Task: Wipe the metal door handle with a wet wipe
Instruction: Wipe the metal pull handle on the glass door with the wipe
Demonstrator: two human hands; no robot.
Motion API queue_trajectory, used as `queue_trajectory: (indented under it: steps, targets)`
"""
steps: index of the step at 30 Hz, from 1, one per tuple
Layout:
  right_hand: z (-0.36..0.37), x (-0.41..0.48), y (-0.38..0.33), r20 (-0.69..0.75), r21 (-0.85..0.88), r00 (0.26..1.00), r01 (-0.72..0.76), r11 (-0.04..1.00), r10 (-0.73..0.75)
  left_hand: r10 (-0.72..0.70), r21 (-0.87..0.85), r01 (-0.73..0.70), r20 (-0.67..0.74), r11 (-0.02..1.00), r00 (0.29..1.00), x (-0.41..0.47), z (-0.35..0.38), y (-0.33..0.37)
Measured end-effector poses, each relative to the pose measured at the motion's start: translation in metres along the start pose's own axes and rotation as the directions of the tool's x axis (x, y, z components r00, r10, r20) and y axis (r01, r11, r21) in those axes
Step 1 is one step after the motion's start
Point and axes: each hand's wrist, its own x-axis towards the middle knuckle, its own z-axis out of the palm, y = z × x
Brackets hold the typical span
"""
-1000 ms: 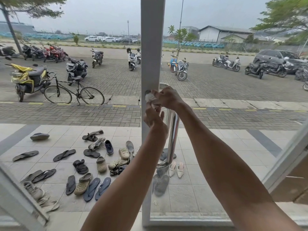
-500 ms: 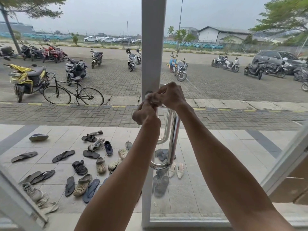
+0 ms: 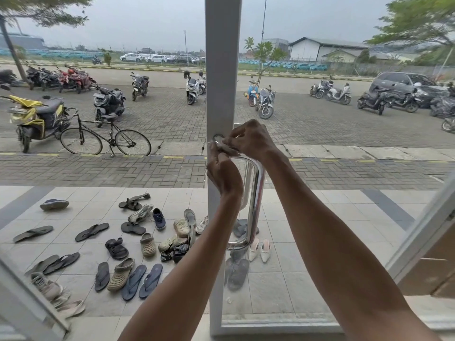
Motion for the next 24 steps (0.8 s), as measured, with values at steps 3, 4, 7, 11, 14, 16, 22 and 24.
queue_trajectory:
  steps: [3, 4, 7, 11, 14, 16, 22, 24]
  targets:
    - [0.003, 0.001, 0.001, -0.012, 0.007, 1.0, 0.013, 1.0, -0.013, 0.019, 0.113, -0.027, 0.07, 0.993, 0.997, 0.013, -0.004, -0.001]
    - [0.005, 0.003, 0.0, -0.016, 0.01, 1.0, 0.003, 1.0, -0.003, 0.041, 0.174, -0.057, 0.095, 0.983, 0.995, 0.015, -0.005, -0.001]
    - [0.012, 0.009, -0.004, -0.041, 0.025, 0.998, -0.044, 0.999, 0.045, 0.169, 0.27, -0.223, 0.209, 0.937, 0.963, 0.004, -0.012, 0.003]
    - [0.005, 0.006, 0.001, 0.019, 0.083, 0.999, -0.038, 0.996, 0.036, 0.333, 0.327, -0.429, 0.309, 0.842, 0.891, -0.004, -0.025, -0.003]
    - [-0.008, 0.004, 0.009, 0.094, 0.081, 0.996, 0.004, 0.997, -0.011, 0.347, 0.372, -0.464, 0.34, 0.804, 0.874, 0.007, -0.03, -0.005]
    - [-0.011, 0.005, 0.011, 0.11, 0.088, 0.994, 0.013, 0.996, -0.023, 0.342, 0.366, -0.453, 0.331, 0.813, 0.88, 0.013, -0.029, -0.003]
    - [0.005, 0.01, 0.0, 0.018, 0.141, 0.999, -0.037, 0.989, 0.035, 0.383, 0.483, -0.496, 0.317, 0.722, 0.867, 0.042, -0.032, 0.0]
    - [0.007, 0.012, -0.001, 0.016, 0.13, 0.999, -0.04, 0.991, 0.039, 0.448, 0.477, -0.557, 0.332, 0.68, 0.83, 0.044, -0.034, -0.003]
